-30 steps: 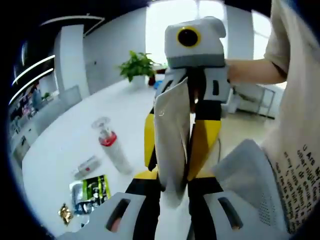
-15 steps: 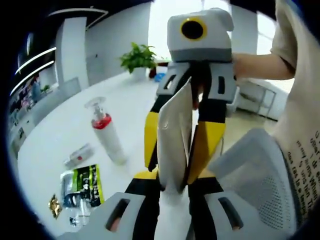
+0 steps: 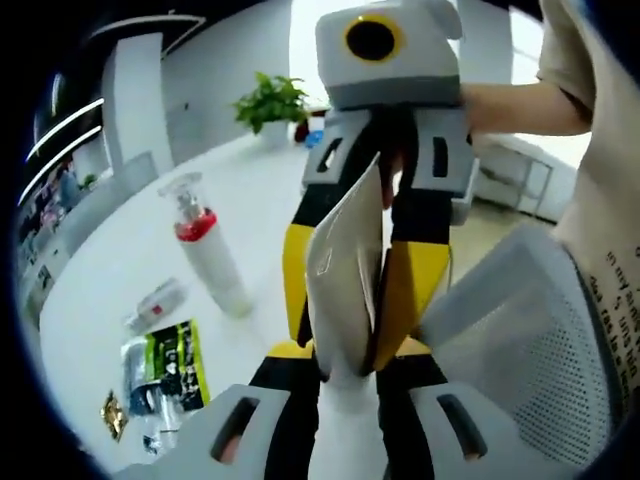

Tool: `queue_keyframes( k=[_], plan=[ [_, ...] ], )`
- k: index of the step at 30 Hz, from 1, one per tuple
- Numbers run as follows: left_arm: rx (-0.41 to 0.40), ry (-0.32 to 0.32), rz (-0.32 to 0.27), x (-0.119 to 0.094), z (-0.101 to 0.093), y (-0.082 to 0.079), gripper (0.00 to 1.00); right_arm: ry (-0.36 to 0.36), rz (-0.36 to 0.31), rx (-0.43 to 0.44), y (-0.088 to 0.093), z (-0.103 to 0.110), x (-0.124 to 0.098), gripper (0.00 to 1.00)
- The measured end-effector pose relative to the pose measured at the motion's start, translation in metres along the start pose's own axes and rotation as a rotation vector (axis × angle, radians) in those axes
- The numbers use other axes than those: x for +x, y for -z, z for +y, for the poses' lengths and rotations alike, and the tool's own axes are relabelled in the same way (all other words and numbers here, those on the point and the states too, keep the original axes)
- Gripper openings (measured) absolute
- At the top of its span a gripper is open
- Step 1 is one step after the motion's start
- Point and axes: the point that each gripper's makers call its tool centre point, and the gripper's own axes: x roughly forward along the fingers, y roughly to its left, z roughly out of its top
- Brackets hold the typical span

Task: Arrange the skincare products in the storage area until every visible bottle or jar stands upright without overlapping.

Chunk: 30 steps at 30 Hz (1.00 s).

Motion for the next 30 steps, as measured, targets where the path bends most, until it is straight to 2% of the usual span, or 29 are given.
queue_keyframes(
  k=[30],
  plan=[
    [0.000,-0.012,-0.014,-0.002,0.004,0.011,0.17,0.039,-0.009,-0.051,-0.002,0.000,0.010,0.18]
  ],
)
